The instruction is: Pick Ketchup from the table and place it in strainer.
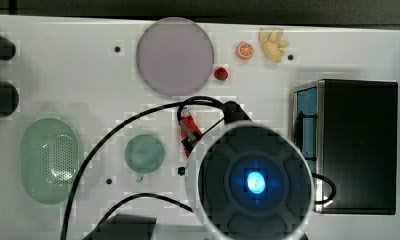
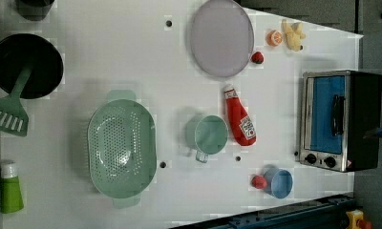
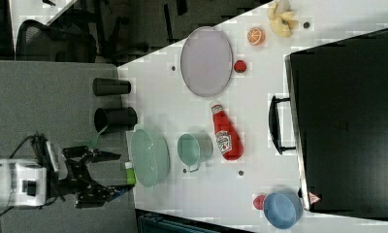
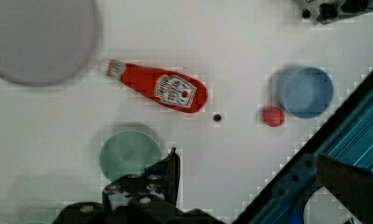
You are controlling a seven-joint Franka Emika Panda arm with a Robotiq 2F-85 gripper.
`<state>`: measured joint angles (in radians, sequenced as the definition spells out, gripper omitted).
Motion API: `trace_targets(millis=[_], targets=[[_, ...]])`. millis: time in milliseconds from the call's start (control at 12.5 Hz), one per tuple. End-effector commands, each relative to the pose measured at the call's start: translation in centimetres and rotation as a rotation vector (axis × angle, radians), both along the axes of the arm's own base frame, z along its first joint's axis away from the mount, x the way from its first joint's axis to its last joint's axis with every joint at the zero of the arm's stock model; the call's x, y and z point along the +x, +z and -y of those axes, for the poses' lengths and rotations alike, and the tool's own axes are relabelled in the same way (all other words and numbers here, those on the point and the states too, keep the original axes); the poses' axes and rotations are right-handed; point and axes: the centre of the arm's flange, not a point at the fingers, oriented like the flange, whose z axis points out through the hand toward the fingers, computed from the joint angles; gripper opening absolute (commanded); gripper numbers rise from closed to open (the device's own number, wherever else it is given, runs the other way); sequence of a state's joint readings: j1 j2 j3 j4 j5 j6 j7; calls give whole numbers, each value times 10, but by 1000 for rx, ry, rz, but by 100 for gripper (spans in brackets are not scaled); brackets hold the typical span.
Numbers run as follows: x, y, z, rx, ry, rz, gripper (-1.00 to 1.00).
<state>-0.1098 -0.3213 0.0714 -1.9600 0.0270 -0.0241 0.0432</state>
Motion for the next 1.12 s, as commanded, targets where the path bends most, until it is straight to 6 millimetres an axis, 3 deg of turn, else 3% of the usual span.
trace_targets(millis=[80, 560, 880, 1120], targets=[[28, -57, -7, 19, 137, -64, 100], [62, -180, -24, 60, 460, -46, 100], [66, -260, -28, 103, 732, -36, 100], [65, -309, -29, 136, 921, -32, 100]])
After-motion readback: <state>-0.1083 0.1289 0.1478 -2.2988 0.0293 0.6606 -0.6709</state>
